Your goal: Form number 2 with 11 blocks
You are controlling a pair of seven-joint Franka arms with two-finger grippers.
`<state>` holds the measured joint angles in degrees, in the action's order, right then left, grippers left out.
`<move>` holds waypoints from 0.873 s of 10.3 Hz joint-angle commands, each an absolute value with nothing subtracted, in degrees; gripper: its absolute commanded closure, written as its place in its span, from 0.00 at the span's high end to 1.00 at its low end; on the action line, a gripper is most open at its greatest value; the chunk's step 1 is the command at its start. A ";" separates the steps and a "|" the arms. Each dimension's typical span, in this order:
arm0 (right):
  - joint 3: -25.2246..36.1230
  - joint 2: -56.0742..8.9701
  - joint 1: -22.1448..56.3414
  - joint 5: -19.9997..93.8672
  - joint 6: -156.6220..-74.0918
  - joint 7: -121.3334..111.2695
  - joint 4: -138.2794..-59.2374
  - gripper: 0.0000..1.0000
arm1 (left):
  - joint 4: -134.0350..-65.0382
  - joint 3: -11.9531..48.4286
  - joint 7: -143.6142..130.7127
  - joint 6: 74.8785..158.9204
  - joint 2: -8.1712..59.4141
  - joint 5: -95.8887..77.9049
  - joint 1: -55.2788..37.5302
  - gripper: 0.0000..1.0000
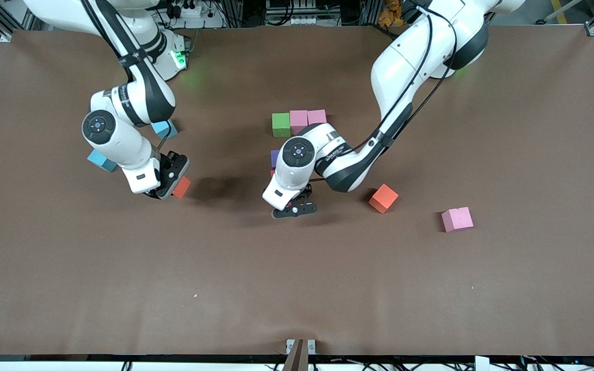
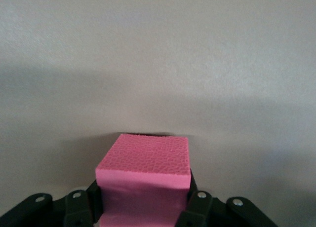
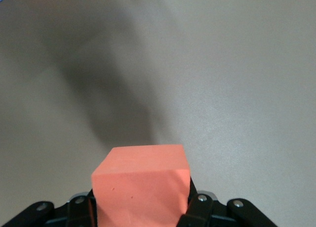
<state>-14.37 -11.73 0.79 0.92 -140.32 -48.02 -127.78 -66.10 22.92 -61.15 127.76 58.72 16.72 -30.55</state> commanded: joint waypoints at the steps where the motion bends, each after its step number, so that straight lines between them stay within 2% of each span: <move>1: -15.29 -12.22 -0.62 0.35 -139.31 -49.83 -126.74 0.46 | -65.48 21.89 -59.94 127.71 58.97 16.00 -31.81 0.24; 3: -15.29 -12.30 -0.97 0.35 -139.31 -50.01 -126.74 0.46 | -65.48 21.88 -59.94 127.71 58.97 16.00 -31.82 0.32; 4: -15.29 -12.30 -0.97 0.35 -139.31 -50.01 -126.74 0.46 | -65.48 21.88 -59.94 127.71 58.97 16.00 -31.73 0.44; 5: -15.29 -12.30 -0.88 0.35 -139.31 -50.01 -126.74 0.46 | -65.39 21.88 -59.68 127.71 58.97 16.00 -31.55 0.67; 6: -15.29 -12.39 -0.88 0.35 -139.31 -50.01 -126.74 0.46 | -65.48 21.71 -57.76 127.71 58.97 16.08 -31.38 1.00; 9: -15.29 -12.39 -0.88 0.35 -139.31 -50.01 -126.65 0.46 | -65.13 19.77 -55.11 127.71 57.75 15.91 -31.82 1.00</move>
<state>-14.35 -11.89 0.46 0.92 -140.21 -49.13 -127.78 -65.69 20.68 -56.32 127.96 58.76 16.72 -31.05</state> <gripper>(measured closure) 0.396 0.075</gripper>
